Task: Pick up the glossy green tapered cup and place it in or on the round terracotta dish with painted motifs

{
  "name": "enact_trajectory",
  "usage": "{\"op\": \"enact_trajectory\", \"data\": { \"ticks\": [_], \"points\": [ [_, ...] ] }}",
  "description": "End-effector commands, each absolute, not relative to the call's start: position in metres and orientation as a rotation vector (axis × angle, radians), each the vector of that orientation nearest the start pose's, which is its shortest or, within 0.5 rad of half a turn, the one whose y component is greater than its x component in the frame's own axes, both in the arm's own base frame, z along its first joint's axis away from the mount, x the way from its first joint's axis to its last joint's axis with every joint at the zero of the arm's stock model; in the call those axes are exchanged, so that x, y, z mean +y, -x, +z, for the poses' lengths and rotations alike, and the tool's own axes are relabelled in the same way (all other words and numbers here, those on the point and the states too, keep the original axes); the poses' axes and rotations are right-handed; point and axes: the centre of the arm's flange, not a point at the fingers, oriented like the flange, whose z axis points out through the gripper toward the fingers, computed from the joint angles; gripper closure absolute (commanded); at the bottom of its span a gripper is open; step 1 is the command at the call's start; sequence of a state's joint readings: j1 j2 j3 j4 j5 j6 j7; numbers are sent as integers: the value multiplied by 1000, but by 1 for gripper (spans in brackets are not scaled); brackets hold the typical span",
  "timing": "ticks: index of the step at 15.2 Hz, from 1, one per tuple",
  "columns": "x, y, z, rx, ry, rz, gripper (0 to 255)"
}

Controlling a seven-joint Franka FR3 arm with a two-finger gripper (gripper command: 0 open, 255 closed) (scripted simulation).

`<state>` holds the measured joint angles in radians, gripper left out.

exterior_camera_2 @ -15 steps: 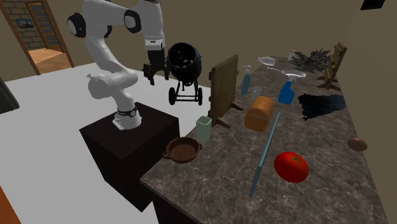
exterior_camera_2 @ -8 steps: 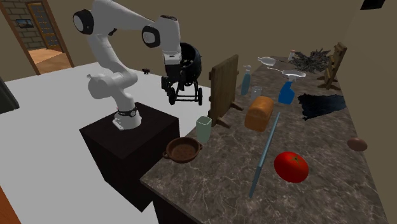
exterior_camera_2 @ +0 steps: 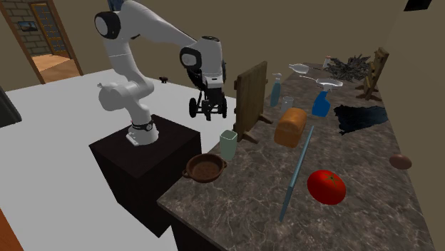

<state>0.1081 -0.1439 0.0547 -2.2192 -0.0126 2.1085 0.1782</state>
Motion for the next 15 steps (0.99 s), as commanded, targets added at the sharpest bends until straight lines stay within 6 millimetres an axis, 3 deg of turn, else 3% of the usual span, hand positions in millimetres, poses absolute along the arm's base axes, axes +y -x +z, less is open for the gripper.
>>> {"op": "enact_trajectory", "data": {
  "ticks": [1, 7, 15],
  "points": [
    [93, -515, 422, -1, 3154, -65, 0],
    [124, -566, 377, -45, 3155, -85, 0],
    [124, -568, 337, -45, 3155, -85, 0]
  ]
}}
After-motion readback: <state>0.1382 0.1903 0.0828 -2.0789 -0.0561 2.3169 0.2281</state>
